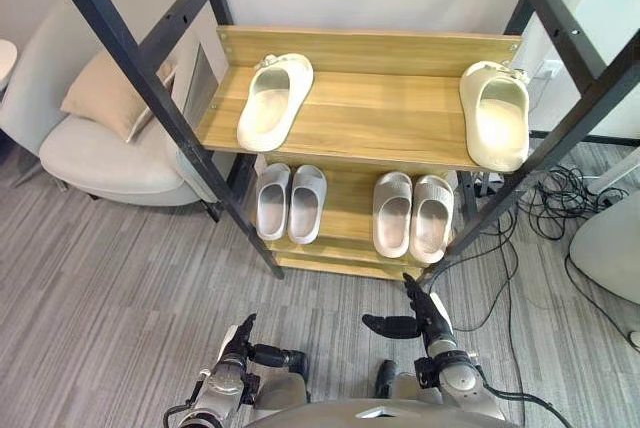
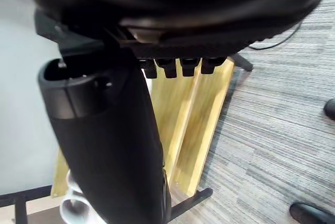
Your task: Organize the slippers on the shoe rack
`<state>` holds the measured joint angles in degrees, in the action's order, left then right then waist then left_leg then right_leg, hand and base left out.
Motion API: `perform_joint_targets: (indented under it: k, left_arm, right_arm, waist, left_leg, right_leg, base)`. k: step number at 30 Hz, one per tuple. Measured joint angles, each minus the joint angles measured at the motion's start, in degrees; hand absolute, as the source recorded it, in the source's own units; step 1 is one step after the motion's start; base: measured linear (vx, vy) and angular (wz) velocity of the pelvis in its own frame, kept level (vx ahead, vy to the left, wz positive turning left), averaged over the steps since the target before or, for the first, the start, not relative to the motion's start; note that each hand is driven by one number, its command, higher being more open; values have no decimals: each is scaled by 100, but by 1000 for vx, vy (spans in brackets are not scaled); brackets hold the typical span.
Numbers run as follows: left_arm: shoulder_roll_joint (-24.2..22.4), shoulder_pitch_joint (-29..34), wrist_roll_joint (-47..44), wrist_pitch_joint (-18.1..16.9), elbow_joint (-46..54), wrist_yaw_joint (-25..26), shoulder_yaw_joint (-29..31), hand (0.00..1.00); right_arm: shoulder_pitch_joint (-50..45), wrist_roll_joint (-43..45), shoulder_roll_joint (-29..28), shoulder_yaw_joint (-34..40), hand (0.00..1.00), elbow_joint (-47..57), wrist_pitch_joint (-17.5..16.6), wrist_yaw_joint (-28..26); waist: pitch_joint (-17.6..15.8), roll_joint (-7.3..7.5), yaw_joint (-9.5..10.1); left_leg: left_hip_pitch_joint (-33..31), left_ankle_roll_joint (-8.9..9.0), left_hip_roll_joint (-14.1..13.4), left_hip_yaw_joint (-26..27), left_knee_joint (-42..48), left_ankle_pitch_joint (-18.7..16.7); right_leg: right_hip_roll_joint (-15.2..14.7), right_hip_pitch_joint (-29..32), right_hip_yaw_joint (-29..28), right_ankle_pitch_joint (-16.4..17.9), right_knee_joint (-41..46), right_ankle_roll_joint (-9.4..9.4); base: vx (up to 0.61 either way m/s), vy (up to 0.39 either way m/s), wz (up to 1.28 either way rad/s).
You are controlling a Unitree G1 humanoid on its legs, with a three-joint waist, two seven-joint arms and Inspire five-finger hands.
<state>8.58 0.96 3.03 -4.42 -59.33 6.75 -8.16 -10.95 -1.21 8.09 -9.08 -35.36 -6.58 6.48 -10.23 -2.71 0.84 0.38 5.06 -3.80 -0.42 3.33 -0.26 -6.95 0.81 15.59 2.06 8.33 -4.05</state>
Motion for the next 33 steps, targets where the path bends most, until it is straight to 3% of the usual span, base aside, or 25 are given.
perform_joint_targets:
  k: [5, 11, 14, 20, 24, 29, 33]
  left_arm:
    - [-114, -4, -12, -3, 13, -90, -127, 100]
    - [-169, 119, -325, -4, 591, -325, -1059, 100]
    - [-116, 275, -777, -3, 1389, -536, -1678, 100]
    - [468, 467, -1991, -84, 4052, -1372, -3183, 100]
    - [473, 433, -2506, -121, 4944, -1769, -3652, 100]
    - [503, 283, -2966, -122, 5898, -1705, -3590, 100]
    - [518, 203, -3227, -211, 6696, -1495, -3148, 100]
  right_arm:
    - [123, 107, -95, 464, 100, -846, 87, 62]
    - [257, 160, -102, 816, 100, -1289, 114, 132]
    - [254, 432, -126, 978, 100, -1394, 119, 102]
    - [256, 832, -106, 1372, 100, -1679, 122, 30]
    - [247, 823, 4, 1357, 100, -1717, 122, -33]
    - [176, 811, 63, 1335, 100, -1710, 119, -122]
    - [13, 808, 106, 1255, 100, -1707, 119, -140]
  waist:
    - [67, -25, -84]
    - [138, -37, -142]
    - [157, -47, -143]
    - [277, -147, -162]
    - [335, -211, -200]
    - [425, -214, -247]
    - [512, -161, -245]
  left_leg:
    - [234, 37, -36, 73, -111, -29]
    - [426, 55, -65, 103, -210, -44]
    - [440, 43, -63, 69, -232, -53]
    - [437, -36, -42, -98, -317, -41]
    - [440, -95, -31, -160, -316, -72]
    - [453, -113, -33, -167, -318, -83]
    - [492, -128, -34, -164, -319, -94]
  right_leg:
    - [87, -221, -80, -102, -214, 14]
    - [166, -476, -117, -200, -524, -1]
    - [175, -524, -83, -205, -583, 6]
    - [172, -580, 90, -116, -598, 32]
    - [174, -595, 122, -51, -594, 40]
    - [180, -603, 108, -21, -592, 65]
    - [179, -642, 100, -22, -588, 65]
  base:
    - [0, 11, -9]
    - [6, 3, -5]
    - [33, 4, 7]
    - [62, 0, 13]
    - [77, 4, 5]
    - [37, 1, -2]
    - [0, 0, 0]
